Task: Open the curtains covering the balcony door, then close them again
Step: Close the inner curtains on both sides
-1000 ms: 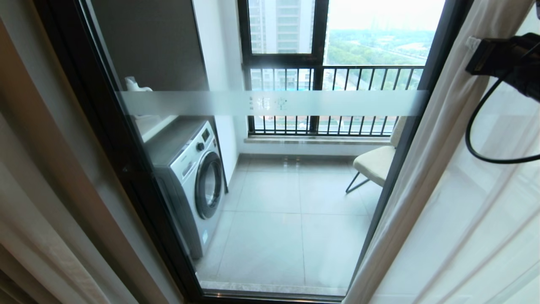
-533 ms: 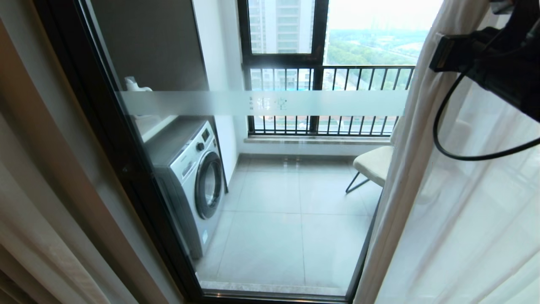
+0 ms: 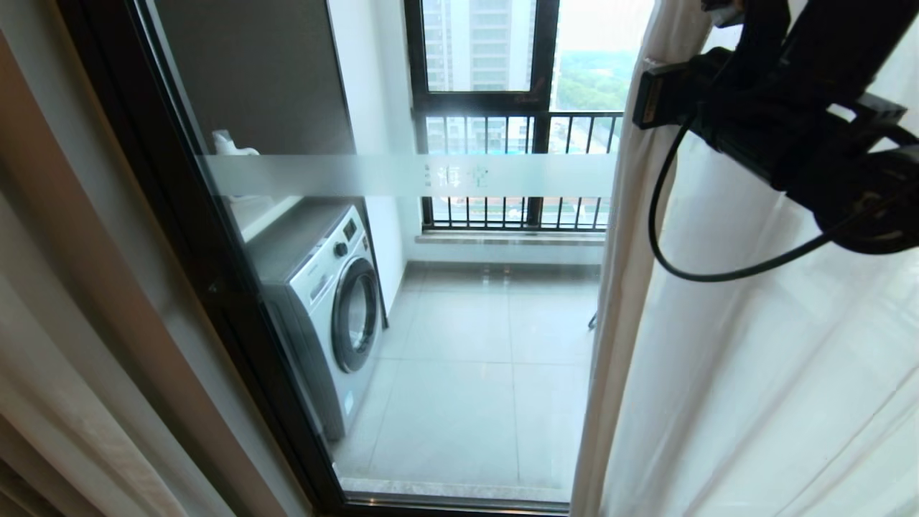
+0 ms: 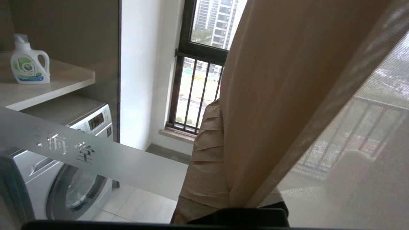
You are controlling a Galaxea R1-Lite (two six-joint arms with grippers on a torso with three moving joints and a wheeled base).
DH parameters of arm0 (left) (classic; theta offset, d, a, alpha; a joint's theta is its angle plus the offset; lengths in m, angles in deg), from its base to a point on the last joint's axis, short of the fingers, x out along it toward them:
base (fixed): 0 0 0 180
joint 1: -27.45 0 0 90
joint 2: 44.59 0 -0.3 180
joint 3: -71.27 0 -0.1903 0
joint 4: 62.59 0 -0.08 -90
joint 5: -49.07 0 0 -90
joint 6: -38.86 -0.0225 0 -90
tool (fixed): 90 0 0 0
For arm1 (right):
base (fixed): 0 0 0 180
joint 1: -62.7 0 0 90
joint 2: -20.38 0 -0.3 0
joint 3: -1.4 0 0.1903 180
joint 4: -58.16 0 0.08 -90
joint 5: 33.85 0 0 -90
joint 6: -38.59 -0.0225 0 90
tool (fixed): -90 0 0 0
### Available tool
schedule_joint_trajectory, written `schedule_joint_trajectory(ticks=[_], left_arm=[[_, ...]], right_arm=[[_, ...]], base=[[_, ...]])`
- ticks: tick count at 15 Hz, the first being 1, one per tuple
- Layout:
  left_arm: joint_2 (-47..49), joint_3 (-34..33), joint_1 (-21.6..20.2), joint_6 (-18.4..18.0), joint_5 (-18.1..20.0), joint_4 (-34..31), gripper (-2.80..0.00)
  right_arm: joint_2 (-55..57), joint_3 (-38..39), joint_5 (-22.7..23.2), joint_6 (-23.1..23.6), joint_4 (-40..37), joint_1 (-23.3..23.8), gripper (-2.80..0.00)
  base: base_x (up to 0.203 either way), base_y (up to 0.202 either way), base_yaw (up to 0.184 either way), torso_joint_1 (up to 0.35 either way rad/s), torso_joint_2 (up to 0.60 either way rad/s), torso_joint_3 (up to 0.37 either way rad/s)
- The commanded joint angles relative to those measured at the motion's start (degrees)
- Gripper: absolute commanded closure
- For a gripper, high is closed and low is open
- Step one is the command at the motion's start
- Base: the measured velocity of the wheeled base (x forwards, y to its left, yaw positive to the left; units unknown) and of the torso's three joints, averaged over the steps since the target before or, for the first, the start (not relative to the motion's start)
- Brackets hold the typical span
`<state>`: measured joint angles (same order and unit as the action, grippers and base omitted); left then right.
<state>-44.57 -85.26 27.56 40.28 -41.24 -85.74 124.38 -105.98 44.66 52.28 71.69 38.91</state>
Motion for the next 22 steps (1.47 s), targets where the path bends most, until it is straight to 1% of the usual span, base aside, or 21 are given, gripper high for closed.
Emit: schedule_joint_trajectory(ticks=[1, 7, 11, 13, 14, 17, 20, 22], left_arm=[[0.0, 0.0, 0.0, 0.0, 0.0, 0.0, 0.0], [0.0, 0.0, 0.0, 0.1, 0.0, 0.0, 0.0], [0.0, 0.0, 0.0, 0.1, 0.0, 0.0, 0.0], [0.0, 0.0, 0.0, 0.1, 0.0, 0.0, 0.0], [0.0, 0.0, 0.0, 0.1, 0.0, 0.0, 0.0], [0.0, 0.0, 0.0, 0.1, 0.0, 0.0, 0.0], [0.0, 0.0, 0.0, 0.1, 0.0, 0.0, 0.0], [0.0, 0.0, 0.0, 0.1, 0.0, 0.0, 0.0]], right_arm=[[2.7, -1.6, -0.2, 0.8, 0.2, -2.0, 0.0], [3.7, -1.7, -0.1, 1.0, 0.5, -4.2, 0.0], [3.2, -1.8, -0.2, 0.6, 0.5, -3.8, 0.0], [2.5, -2.8, -0.6, 0.3, 0.0, -1.8, 0.0], [2.3, -4.2, -1.0, -0.7, -0.4, -0.8, 0.0], [1.4, -7.9, -1.3, -2.1, -2.5, 3.9, 0.0], [0.1, -9.0, -1.3, -3.8, -3.0, 8.6, 0.0], [-0.3, -9.1, -1.3, -3.9, -2.9, 9.4, 0.0]], base=[[0.0, 0.0, 0.0, 0.0, 0.0, 0.0], [0.0, 0.0, 0.0, 0.0, 0.0, 0.0], [0.0, 0.0, 0.0, 0.0, 0.0, 0.0], [0.0, 0.0, 0.0, 0.0, 0.0, 0.0], [0.0, 0.0, 0.0, 0.0, 0.0, 0.0], [0.0, 0.0, 0.0, 0.0, 0.0, 0.0], [0.0, 0.0, 0.0, 0.0, 0.0, 0.0], [0.0, 0.0, 0.0, 0.0, 0.0, 0.0]])
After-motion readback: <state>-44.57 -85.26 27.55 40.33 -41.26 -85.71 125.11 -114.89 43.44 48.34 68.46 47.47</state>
